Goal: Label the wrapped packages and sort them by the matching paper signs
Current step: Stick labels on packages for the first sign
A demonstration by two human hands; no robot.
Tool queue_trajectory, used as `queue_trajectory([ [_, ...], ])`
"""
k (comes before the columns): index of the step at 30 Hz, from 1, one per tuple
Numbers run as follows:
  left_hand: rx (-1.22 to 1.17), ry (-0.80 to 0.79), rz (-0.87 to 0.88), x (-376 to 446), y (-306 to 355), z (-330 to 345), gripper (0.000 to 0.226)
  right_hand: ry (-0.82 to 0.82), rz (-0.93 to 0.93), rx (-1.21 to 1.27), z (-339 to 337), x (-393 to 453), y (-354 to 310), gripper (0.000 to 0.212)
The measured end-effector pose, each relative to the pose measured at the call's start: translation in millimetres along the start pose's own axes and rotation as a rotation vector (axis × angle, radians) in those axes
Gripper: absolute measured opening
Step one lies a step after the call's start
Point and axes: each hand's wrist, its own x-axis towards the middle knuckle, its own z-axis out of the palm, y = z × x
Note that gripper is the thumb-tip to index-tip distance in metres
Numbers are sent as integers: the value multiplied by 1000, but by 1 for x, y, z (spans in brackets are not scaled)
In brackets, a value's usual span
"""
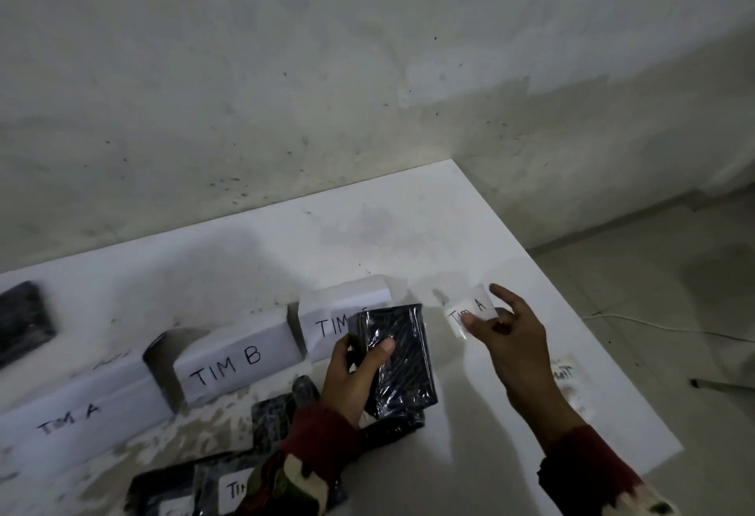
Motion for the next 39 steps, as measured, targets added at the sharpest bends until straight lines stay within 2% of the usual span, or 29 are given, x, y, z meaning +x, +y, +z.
queue_trajectory([
  [2, -4, 39, -4, -1, 1, -4, 51, -42, -4, 29, 11, -10, -5, 24],
  [4, 11, 68, -13, -3, 1, -8, 70, -100, 22, 59, 20, -22, -11, 11],
  [7, 26, 107, -36, -7, 4, -13, 95, -179, 86, 133, 29, -35, -16, 10],
  [9, 20, 111, -32, -10, 6, -16, 99, -236, 102, 139, 35, -43, -18, 9],
  [11, -5, 111, -23, -11, 7, -18, 95, -295, 97, 127, 41, -51, -19, 7],
  [15, -84, 72, 21, -11, 9, -19, 58, -333, 79, 124, 52, -63, -17, 7],
  [16, -91, 65, 26, -11, 9, -19, 55, -324, 85, 113, 55, -65, -16, 6],
  [22, -48, 39, 37, -14, 14, -18, 63, -284, 102, 84, 70, -71, -10, 5],
  [30, -40, 39, 16, -12, 14, -20, 77, -224, 34, -18, 74, -68, -9, 14],
  [34, -33, 19, 25, -11, 11, -20, 67, -233, 4, -59, 75, -67, -7, 10],
  [39, -37, 10, 57, -10, 10, -20, 78, -211, -22, -96, 75, -64, -3, 6],
])
